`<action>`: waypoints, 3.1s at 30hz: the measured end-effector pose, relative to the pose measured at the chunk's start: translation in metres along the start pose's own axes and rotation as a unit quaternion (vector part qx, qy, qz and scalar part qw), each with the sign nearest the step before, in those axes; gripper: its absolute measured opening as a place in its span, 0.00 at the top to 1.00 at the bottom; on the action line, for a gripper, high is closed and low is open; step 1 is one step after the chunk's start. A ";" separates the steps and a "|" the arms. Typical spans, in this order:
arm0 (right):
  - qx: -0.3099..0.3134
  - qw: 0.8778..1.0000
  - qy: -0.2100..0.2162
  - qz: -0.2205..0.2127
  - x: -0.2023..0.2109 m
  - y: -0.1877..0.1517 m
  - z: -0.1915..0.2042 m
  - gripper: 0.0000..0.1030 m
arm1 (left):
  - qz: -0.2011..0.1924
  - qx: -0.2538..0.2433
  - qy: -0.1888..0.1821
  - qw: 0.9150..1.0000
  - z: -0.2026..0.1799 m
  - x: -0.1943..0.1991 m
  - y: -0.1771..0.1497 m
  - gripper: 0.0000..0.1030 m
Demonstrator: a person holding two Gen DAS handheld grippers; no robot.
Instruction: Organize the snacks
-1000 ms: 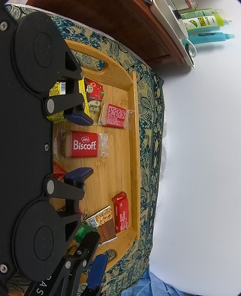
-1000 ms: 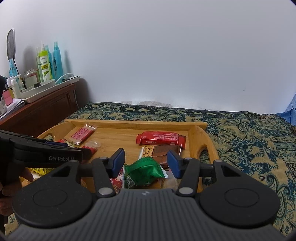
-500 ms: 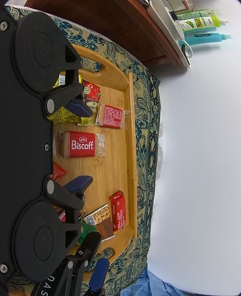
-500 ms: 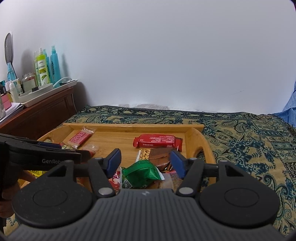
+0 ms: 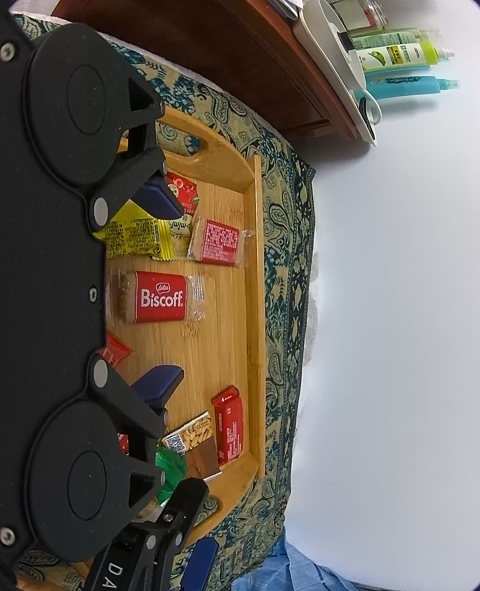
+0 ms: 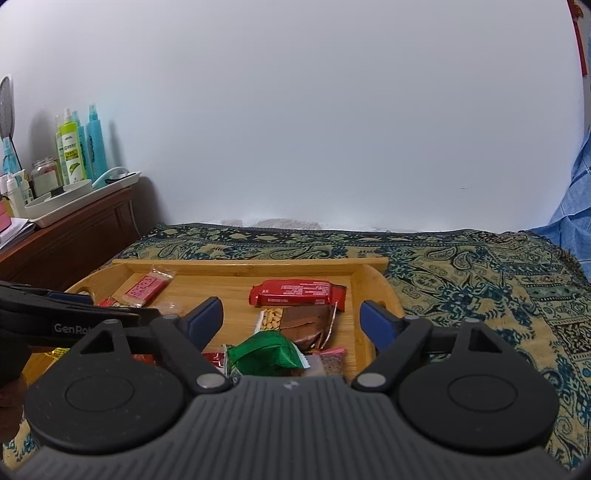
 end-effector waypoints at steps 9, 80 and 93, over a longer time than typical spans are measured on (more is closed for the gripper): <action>-0.011 1.000 -0.006 -0.006 0.004 0.000 -0.002 0.09 | -0.008 0.004 -0.001 1.000 0.001 0.010 -0.001 0.12; -0.052 0.995 -0.084 0.006 0.136 -0.107 0.000 0.00 | -0.002 0.018 0.011 1.000 0.021 0.140 -0.133 0.04; -0.046 0.994 -0.094 0.027 0.139 -0.127 0.003 0.00 | 0.024 -0.007 0.023 0.999 0.017 0.135 -0.156 0.03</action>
Point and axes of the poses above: each gripper's, at about its wrist camera, not at the fingertips, and x roughly against the way its jaws point, z to its left, y to its top, the point moved 3 cm from there along -x, roughly the way its jaws point
